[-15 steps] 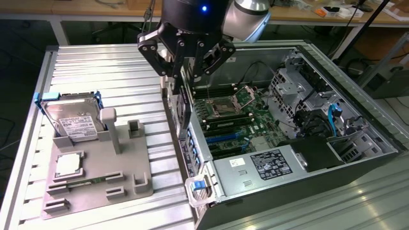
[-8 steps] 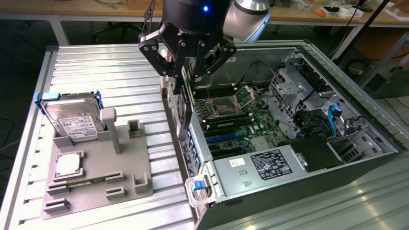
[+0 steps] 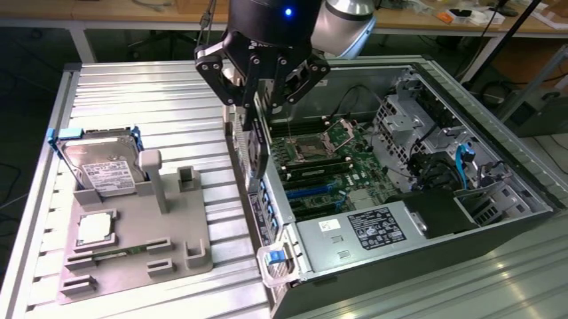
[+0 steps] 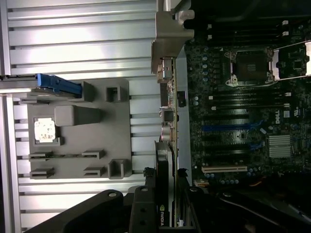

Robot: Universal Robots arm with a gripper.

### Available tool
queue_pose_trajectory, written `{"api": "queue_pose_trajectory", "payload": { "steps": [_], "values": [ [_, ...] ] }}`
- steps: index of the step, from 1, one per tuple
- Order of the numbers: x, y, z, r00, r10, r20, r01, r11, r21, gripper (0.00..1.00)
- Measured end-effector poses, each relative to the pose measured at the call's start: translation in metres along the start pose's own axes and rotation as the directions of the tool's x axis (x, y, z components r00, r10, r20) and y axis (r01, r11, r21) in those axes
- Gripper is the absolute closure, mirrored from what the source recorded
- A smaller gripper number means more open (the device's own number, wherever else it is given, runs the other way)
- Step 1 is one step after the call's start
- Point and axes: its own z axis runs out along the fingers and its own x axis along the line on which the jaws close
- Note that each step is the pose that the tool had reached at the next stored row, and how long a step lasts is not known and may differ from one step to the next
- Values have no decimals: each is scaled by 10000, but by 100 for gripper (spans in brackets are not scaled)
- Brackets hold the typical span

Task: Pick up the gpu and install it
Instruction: 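Pick up the gpu and move the gpu toward the slot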

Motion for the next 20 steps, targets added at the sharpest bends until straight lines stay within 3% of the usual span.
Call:
{"api": "queue_pose_trajectory", "payload": {
  "steps": [20],
  "values": [
    [-73,3,-2,10000,0,0,0,10000,1,73]
  ]
}}
